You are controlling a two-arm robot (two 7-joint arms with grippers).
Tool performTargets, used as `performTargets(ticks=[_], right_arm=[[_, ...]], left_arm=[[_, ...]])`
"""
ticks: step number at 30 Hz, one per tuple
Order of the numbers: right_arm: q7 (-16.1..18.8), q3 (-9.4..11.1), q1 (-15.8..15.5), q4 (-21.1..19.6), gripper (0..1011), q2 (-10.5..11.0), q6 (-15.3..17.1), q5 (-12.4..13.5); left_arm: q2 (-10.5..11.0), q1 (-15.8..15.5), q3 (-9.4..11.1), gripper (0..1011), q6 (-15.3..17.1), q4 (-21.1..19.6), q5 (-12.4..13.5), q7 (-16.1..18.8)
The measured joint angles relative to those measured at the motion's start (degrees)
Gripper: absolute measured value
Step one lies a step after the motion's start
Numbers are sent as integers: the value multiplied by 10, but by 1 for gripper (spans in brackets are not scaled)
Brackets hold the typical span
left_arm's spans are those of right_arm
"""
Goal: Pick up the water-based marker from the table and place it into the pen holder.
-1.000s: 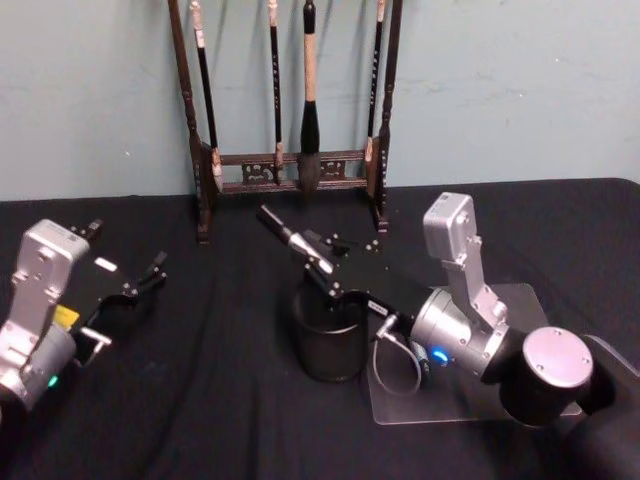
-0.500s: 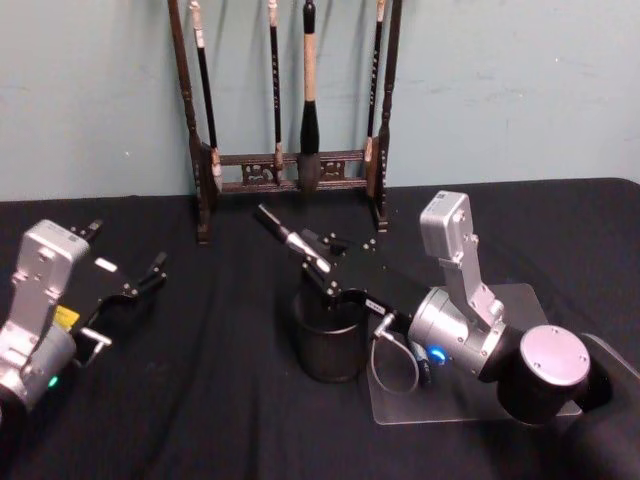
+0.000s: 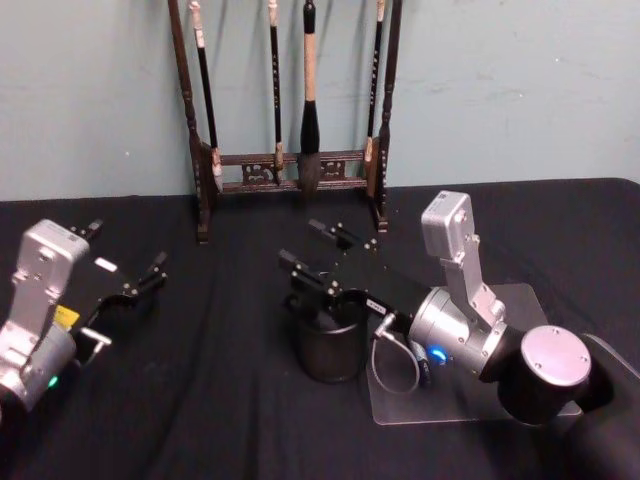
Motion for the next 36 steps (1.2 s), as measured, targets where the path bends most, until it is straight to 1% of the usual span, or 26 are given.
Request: performTargets(ticks=[2, 3, 5, 7, 8, 9, 14, 22, 28, 29, 36], right_arm=[[0, 0, 0, 0, 656, 0, 0, 0], [0, 0, 0, 0, 722, 0, 0, 0], [0, 0, 0, 0, 760, 0, 0, 0], [0, 0, 0, 0, 835, 0, 0, 0], [0, 0, 0, 0, 844, 0, 0, 0], [0, 0, 0, 0, 889, 0, 0, 0], [0, 0, -1, -1, 997, 0, 0, 0], [0, 0, -1, -1, 1002, 0, 0, 0], [-13, 6, -16, -32, 1002, 14, 15, 1], [-13, 6, -16, -32, 1002, 14, 15, 1], [-37, 21, -43, -71, 1002, 31, 29, 2]], left_arm=[[0, 0, 0, 1009, 0, 0, 0, 0], [0, 0, 0, 1009, 0, 0, 0, 0], [0, 0, 0, 1009, 0, 0, 0, 0], [0, 0, 0, 1009, 0, 0, 0, 0], [0, 0, 0, 1009, 0, 0, 0, 0], [0, 0, 0, 1009, 0, 0, 0, 0], [0, 0, 0, 1009, 0, 0, 0, 0], [0, 0, 0, 1009, 0, 0, 0, 0], [0, 0, 0, 1009, 0, 0, 0, 0], [0, 0, 0, 1009, 0, 0, 0, 0], [0, 0, 0, 1009, 0, 0, 0, 0]])
